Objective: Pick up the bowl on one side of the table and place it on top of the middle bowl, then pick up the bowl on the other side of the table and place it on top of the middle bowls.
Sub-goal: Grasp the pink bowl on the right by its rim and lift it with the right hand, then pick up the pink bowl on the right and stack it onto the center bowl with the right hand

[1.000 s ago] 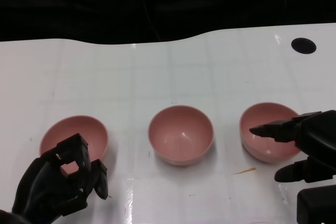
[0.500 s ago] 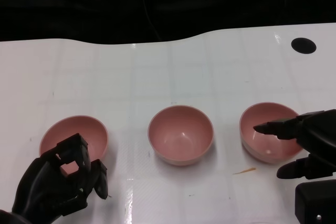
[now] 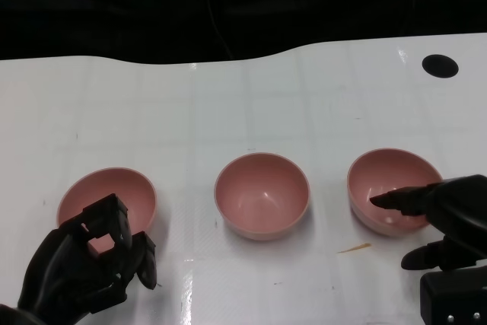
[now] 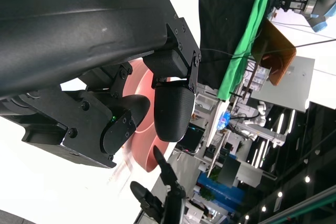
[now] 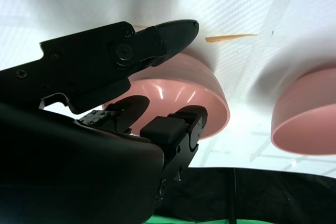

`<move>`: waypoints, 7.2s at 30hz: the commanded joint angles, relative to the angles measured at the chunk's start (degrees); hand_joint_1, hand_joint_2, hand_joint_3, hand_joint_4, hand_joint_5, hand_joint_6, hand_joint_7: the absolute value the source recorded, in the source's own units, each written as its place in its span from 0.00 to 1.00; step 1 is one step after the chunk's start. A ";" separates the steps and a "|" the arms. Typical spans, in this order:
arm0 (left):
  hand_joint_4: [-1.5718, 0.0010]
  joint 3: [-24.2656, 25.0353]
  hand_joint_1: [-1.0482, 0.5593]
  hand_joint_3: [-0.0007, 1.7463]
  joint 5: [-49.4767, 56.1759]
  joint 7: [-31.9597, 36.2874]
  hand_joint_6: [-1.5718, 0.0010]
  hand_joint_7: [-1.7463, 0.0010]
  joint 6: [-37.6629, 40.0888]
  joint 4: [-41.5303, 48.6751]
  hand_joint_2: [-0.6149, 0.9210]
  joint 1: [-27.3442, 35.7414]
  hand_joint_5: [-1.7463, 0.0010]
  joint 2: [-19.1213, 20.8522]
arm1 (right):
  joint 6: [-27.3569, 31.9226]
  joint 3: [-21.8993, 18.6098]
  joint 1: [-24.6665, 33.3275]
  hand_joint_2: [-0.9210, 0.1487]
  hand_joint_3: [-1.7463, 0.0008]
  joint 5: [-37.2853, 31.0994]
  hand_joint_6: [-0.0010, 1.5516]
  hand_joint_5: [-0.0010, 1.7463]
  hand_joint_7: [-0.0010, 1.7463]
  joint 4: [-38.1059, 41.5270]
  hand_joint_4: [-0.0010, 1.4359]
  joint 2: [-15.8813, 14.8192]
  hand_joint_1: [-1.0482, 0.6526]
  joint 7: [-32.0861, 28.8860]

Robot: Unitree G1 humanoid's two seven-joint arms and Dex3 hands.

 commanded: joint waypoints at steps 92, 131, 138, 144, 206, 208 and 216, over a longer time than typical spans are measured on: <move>0.48 0.29 0.64 0.65 0.89 0.27 0.53 0.07 -1.38 0.84 0.82 -0.20 0.00 0.04 | -12.48 4.35 -9.77 0.00 0.78 1.65 0.40 1.00 0.96 12.39 0.53 0.96 0.55 -20.98; 0.47 -0.11 0.63 0.67 2.05 1.39 0.54 0.03 -2.55 1.04 0.80 -0.36 0.00 -0.27 | -12.68 8.15 -16.80 0.08 0.80 1.62 0.46 1.00 0.93 -6.46 0.59 9.59 0.53 -2.38; 0.46 -0.09 0.64 0.67 1.97 1.91 0.54 0.03 -2.24 0.43 0.80 -0.09 0.00 -0.49 | -13.24 10.15 -17.15 0.10 0.77 -0.14 0.42 1.00 1.00 -4.86 0.59 11.68 0.53 -3.39; 0.46 -0.18 0.64 0.69 1.90 2.03 0.55 0.02 -2.18 -0.21 0.80 0.32 0.00 -0.55 | -17.68 11.50 -17.73 0.12 0.75 -1.26 0.41 1.00 1.00 1.95 0.59 12.38 0.53 -8.60; 0.48 -0.11 0.65 0.67 1.58 0.86 0.53 0.05 -4.72 1.96 0.81 0.01 0.00 -0.50 | -21.28 18.06 -23.45 0.13 0.72 -9.61 0.40 1.00 1.00 23.09 0.58 13.68 0.53 -25.50; 0.47 -0.20 0.65 0.67 1.95 1.18 0.52 0.05 -4.94 1.95 0.81 0.04 0.00 -0.49 | -21.20 18.28 -23.58 0.14 0.72 -9.53 0.39 1.00 1.00 23.25 0.58 13.76 0.53 -25.24; 0.48 -0.23 0.65 0.67 1.75 0.91 0.53 0.06 -5.12 2.04 0.81 0.08 0.00 -0.50 | -21.16 18.90 -24.23 0.15 0.73 -9.65 0.40 1.00 1.00 23.67 0.58 14.25 0.54 -25.25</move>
